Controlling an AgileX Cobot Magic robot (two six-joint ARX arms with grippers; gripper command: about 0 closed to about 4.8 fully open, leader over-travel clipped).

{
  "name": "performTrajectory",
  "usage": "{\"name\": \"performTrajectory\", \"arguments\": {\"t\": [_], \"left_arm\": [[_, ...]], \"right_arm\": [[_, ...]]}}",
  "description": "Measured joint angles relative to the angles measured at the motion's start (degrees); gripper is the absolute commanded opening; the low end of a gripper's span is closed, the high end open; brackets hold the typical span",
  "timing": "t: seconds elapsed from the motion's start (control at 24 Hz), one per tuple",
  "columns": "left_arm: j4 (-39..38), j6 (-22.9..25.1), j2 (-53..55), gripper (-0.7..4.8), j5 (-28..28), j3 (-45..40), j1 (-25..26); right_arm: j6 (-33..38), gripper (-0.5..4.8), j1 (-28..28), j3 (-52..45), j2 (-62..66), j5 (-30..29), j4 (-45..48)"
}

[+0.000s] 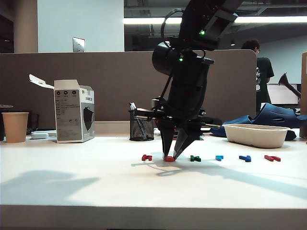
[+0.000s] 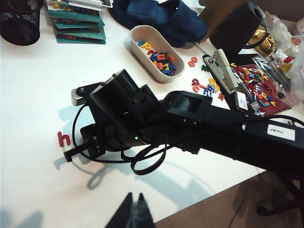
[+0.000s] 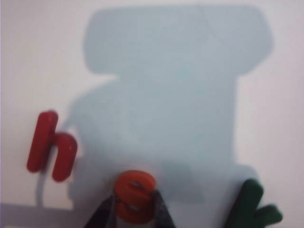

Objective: Select the appropriate letters from the row of letter magnets placed on the table to arrange into the word "sky".

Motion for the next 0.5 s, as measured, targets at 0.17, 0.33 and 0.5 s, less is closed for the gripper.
{"name": "performTrajectory", "arguments": {"t": [0.17, 0.33, 0.5], "left_arm": [[0.0, 0.0, 0.0, -0.05, 0.0, 0.0, 0.0], [0.0, 0.0, 0.0, -0.05, 0.0, 0.0, 0.0], [0.0, 0.0, 0.0, -0.05, 0.0, 0.0, 0.0]], "right_arm": [[0.9, 0.43, 0.9, 0.1, -0.2, -0.7, -3.2], [1.6, 0.44, 2.3, 0.1, -0.5, -1.5, -7.1], [2.4, 0.45, 5.1, 0.3, -0.7, -1.5, -11.8]]}}
